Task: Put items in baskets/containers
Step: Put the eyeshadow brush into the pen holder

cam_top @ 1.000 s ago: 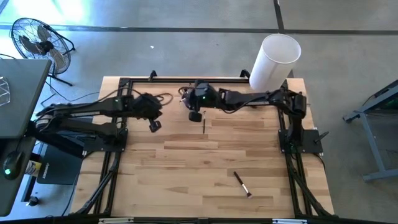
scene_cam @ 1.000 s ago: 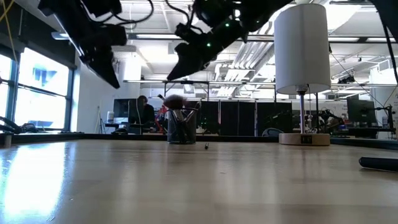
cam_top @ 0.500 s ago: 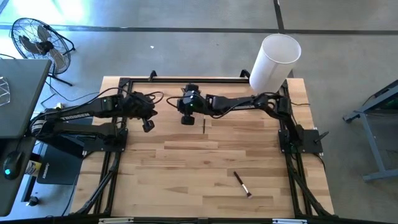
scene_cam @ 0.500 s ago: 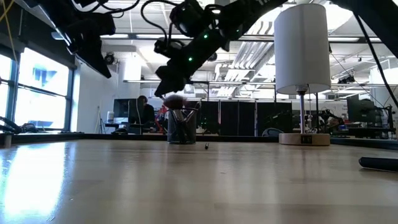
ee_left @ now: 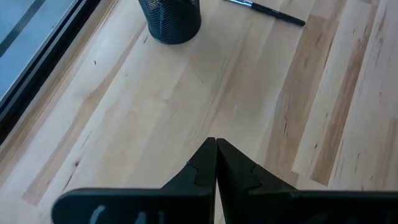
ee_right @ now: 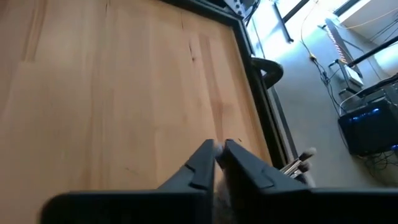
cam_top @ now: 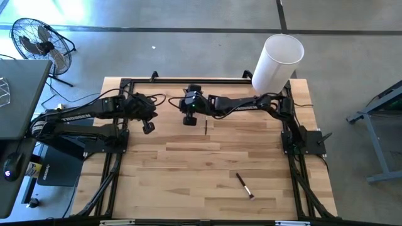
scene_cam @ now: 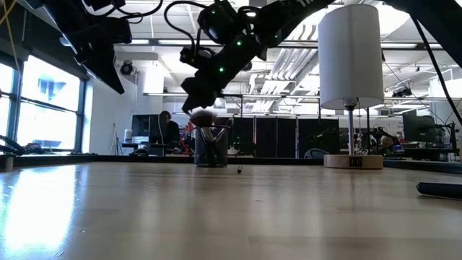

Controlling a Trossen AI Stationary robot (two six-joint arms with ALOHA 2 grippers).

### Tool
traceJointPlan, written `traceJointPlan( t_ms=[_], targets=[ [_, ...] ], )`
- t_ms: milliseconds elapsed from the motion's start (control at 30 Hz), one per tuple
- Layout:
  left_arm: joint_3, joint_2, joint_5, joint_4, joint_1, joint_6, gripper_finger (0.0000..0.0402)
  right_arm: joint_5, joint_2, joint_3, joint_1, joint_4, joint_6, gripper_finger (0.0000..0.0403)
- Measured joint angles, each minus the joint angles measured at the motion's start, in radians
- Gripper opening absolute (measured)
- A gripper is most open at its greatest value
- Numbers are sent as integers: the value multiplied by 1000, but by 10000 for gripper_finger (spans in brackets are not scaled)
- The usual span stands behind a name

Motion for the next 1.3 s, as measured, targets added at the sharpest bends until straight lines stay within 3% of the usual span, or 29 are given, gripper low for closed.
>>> traceJointPlan(
  t_ms=[100,400,567,833,1300],
  targets=[
    [0,0,0,0,0,0,0,13,0,0,0,3,12,5],
    [0,0,-1,1,0,-9,0,107,-35,0,-6,69,132,2],
    [0,0,-1,3,0,-10,0,112,-96,2,-36,68,331,1],
    [0,0,-9,5,0,-3,0,85,-117,4,-77,-70,467,1],
    [0,1,-10,9,0,-3,0,-60,-84,2,-121,-174,483,18]
  ],
)
